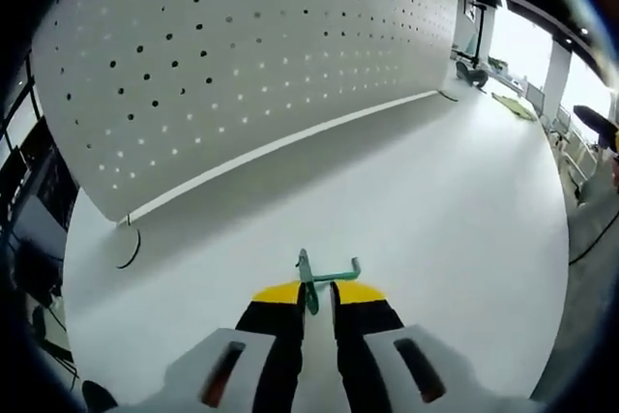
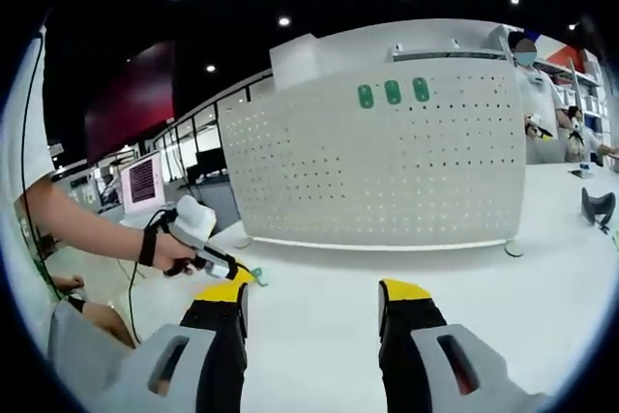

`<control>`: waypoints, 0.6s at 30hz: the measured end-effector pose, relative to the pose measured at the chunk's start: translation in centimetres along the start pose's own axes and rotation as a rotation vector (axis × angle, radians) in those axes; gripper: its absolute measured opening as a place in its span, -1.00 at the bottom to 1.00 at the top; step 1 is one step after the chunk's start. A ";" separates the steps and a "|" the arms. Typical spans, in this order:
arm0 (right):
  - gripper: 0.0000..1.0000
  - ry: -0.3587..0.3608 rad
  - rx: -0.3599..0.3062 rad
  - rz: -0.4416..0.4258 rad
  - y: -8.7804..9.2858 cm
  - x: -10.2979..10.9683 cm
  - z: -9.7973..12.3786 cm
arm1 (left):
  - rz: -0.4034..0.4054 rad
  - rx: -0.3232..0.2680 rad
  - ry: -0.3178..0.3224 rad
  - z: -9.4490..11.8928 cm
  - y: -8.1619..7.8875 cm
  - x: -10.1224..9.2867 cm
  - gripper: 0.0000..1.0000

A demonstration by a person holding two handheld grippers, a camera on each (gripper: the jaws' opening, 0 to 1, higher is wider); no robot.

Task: Insert the hook assembly into the mounting plate slot until the hook locks in place.

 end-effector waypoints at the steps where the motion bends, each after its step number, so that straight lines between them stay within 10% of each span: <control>1: 0.10 -0.002 0.000 -0.001 0.0 0.0 -0.1 | 0.007 0.000 0.004 0.0 0.0 0.0 -0.89; 18: 0.08 -0.029 -0.002 0.012 -0.2 1.0 -0.2 | 0.128 -0.055 0.060 1.4 -0.4 -2.1 -0.95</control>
Point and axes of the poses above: the point that each gripper's makers call its tool centre point, and the gripper's own axes: z roughly backward along the fingers, x roughly to its left, y roughly out of its underside, the point moved 4 cm from there along z, roughly backward along the fingers, and after that the axes turned 15 degrees about -z, right-handed, at the moved point
